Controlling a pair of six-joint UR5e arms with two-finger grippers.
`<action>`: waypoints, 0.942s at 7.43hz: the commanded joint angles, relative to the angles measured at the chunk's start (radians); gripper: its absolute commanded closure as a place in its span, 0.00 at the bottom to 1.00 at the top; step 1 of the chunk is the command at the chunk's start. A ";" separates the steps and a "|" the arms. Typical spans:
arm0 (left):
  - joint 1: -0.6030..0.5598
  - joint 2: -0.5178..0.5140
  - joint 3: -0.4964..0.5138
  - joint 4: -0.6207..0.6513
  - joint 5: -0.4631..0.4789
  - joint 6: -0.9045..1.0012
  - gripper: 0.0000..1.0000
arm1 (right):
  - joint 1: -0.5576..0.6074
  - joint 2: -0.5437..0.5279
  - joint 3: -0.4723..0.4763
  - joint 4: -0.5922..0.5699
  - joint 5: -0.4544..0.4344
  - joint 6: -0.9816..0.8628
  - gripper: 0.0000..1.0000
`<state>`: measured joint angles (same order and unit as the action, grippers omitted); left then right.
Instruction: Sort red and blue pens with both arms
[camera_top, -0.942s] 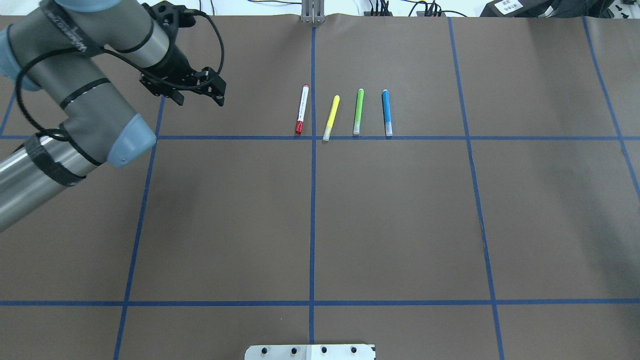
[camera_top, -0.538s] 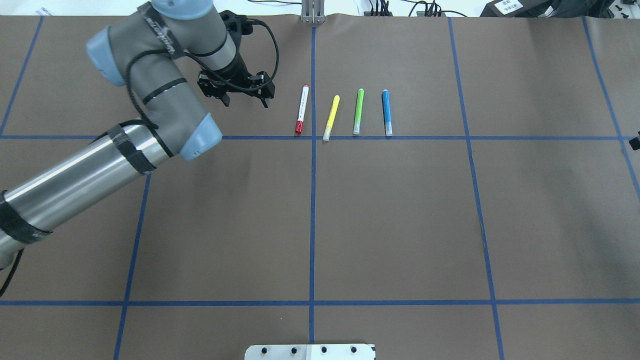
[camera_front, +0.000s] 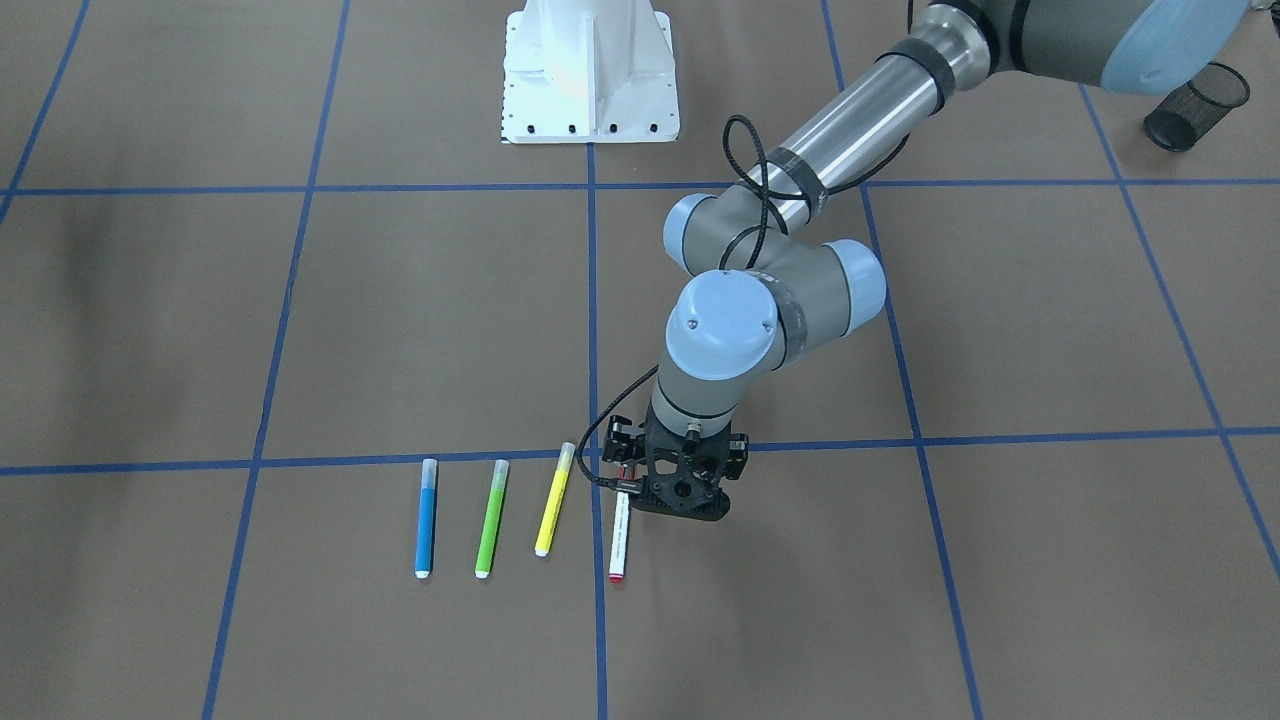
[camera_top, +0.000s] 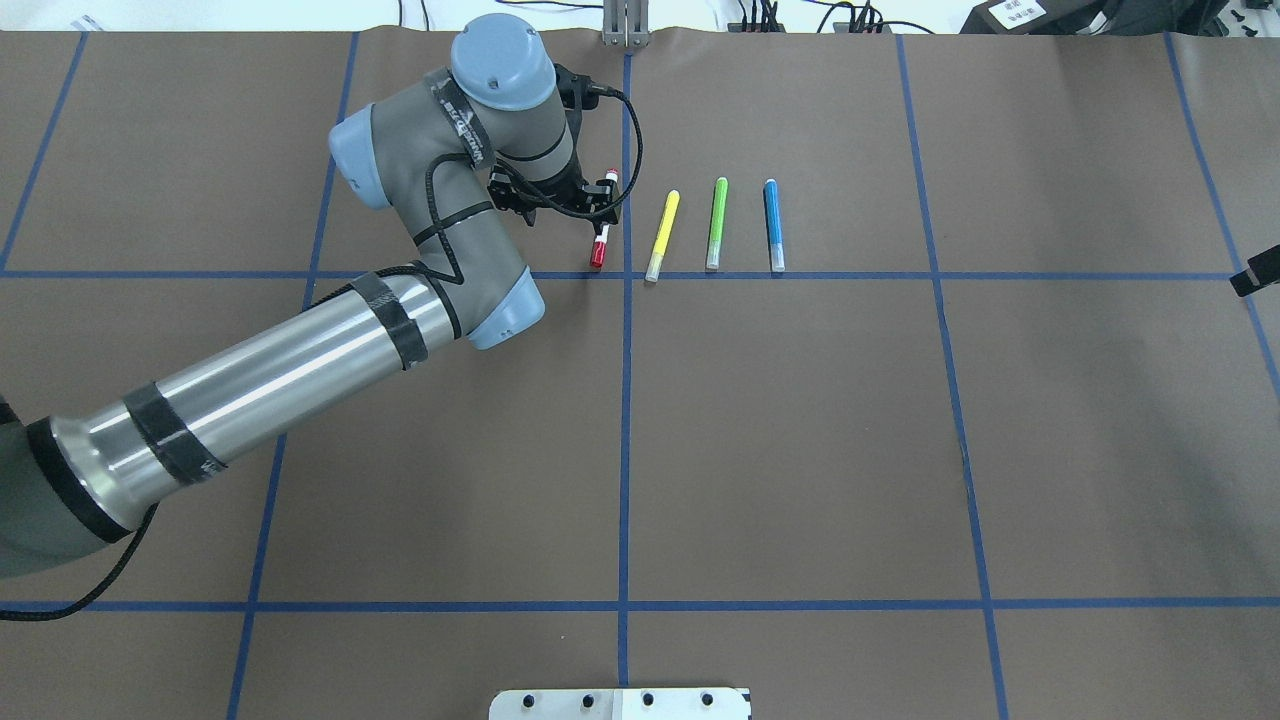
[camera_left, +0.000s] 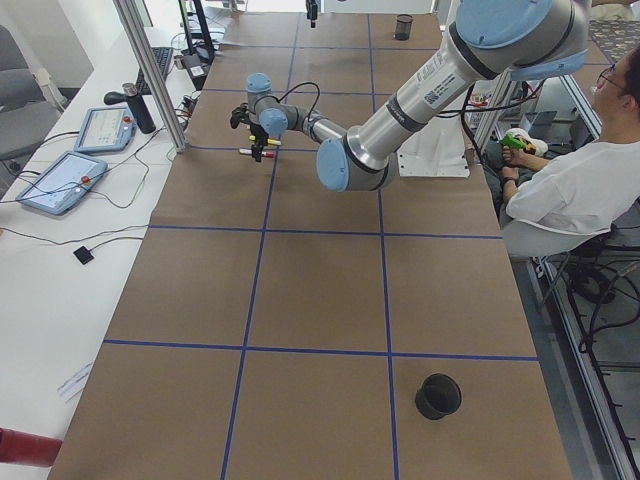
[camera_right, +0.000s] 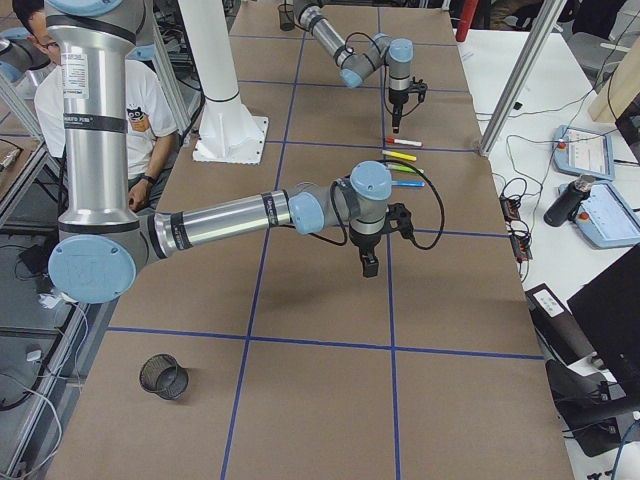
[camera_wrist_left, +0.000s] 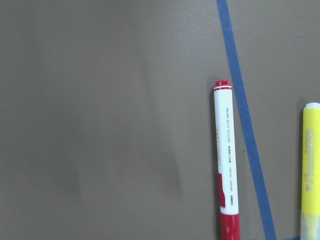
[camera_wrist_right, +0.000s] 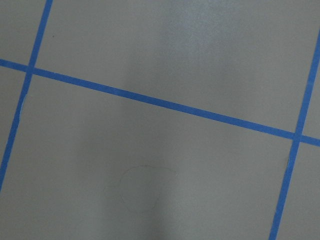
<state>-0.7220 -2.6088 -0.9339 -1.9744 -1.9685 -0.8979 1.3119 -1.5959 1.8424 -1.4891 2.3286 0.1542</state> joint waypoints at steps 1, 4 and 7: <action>0.015 -0.039 0.052 -0.015 0.034 0.000 0.14 | -0.003 -0.002 0.000 0.004 0.000 0.001 0.00; 0.042 -0.040 0.053 -0.014 0.037 -0.001 0.34 | -0.010 -0.006 -0.002 0.004 0.000 0.001 0.00; 0.047 -0.040 0.061 -0.012 0.036 -0.004 0.48 | -0.014 -0.009 -0.005 0.004 0.000 0.001 0.00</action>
<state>-0.6764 -2.6497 -0.8757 -1.9867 -1.9317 -0.9016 1.2988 -1.6037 1.8393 -1.4849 2.3286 0.1549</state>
